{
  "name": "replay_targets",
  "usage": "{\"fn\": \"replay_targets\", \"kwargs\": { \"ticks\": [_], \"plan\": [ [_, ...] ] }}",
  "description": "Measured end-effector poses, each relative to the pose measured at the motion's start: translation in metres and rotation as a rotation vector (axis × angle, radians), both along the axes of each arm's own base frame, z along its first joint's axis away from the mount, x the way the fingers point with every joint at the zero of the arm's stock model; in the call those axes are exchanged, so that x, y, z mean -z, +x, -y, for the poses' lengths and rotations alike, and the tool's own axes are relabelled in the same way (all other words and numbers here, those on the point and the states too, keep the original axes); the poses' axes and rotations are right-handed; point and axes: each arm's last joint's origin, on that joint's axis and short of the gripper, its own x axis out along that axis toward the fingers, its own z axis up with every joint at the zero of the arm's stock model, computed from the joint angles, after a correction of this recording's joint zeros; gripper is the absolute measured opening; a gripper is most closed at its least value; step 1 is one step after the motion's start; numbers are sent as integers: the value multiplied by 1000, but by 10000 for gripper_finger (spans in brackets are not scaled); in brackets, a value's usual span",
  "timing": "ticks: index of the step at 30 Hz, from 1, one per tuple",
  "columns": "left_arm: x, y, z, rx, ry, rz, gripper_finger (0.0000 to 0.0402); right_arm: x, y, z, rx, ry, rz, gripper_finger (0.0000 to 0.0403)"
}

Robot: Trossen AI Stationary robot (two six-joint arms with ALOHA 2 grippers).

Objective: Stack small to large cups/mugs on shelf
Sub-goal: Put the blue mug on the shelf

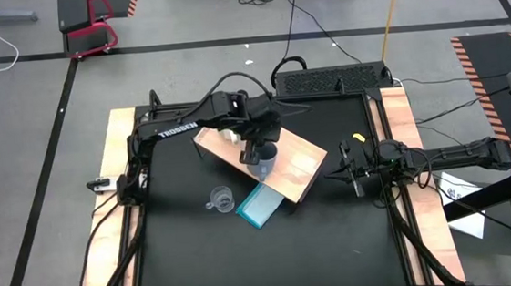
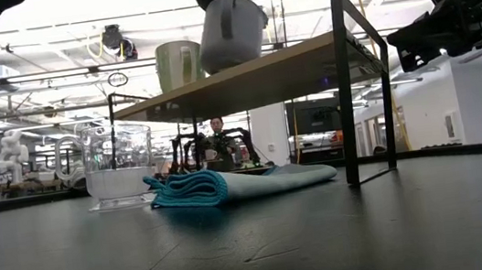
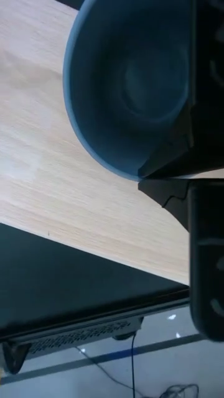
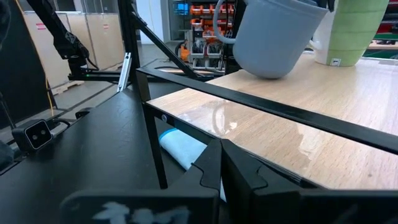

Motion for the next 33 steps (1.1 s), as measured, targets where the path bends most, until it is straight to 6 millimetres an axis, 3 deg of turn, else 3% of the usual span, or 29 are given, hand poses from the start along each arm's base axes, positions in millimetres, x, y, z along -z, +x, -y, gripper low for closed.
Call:
{"fn": "replay_targets", "kwargs": {
  "ticks": [33],
  "plan": [
    [-1, -1, 23, -17, 137, -50, 0, 1, 0, 0, 0, 5, -8, 0]
  ]
}}
